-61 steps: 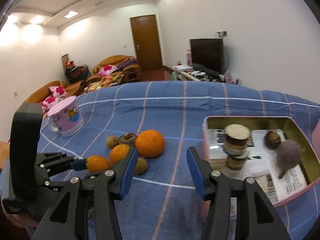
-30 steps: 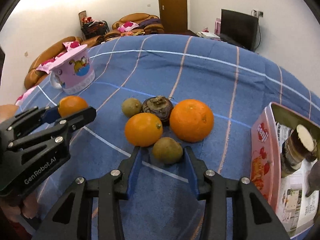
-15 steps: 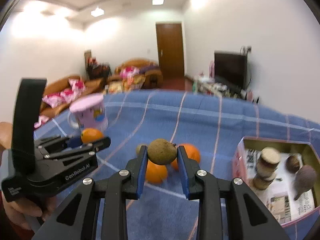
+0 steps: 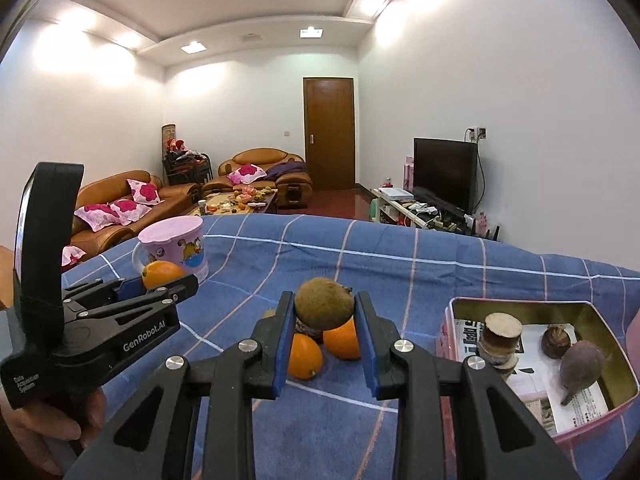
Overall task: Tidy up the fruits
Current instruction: 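Carry the orange and kiwi over the pink tin box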
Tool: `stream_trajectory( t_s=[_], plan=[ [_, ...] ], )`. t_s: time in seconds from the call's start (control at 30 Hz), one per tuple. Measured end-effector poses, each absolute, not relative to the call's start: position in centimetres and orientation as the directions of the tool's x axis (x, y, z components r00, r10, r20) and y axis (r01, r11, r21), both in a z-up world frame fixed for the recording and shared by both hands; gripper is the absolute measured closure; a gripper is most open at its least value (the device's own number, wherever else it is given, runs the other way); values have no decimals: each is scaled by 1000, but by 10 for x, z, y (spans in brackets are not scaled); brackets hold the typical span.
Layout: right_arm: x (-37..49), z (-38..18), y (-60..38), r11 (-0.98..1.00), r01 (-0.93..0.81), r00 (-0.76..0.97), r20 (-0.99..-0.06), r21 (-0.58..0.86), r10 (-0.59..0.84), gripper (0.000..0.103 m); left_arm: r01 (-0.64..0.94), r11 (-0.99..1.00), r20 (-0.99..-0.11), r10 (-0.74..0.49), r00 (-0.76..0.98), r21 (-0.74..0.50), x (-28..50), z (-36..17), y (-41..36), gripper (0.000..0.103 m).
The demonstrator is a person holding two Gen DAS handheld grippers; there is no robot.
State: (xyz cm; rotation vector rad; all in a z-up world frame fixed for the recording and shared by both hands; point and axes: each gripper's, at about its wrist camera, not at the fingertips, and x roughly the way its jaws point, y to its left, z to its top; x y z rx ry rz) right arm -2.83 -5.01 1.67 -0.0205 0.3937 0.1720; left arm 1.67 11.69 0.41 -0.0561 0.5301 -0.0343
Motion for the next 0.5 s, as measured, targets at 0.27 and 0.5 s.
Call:
stream_trajectory(
  t_s=[0.27,0.5],
  plan=[
    [-38,16,-57,985,-174,909,-383,14,166,72,26,996,-492,-63,868,-82,4,4,108,68],
    [-50,14,-75,982,-181,901,-394,45,184,72,57,984,-510,-136,850,-168,-3,-1,111,68]
  ],
)
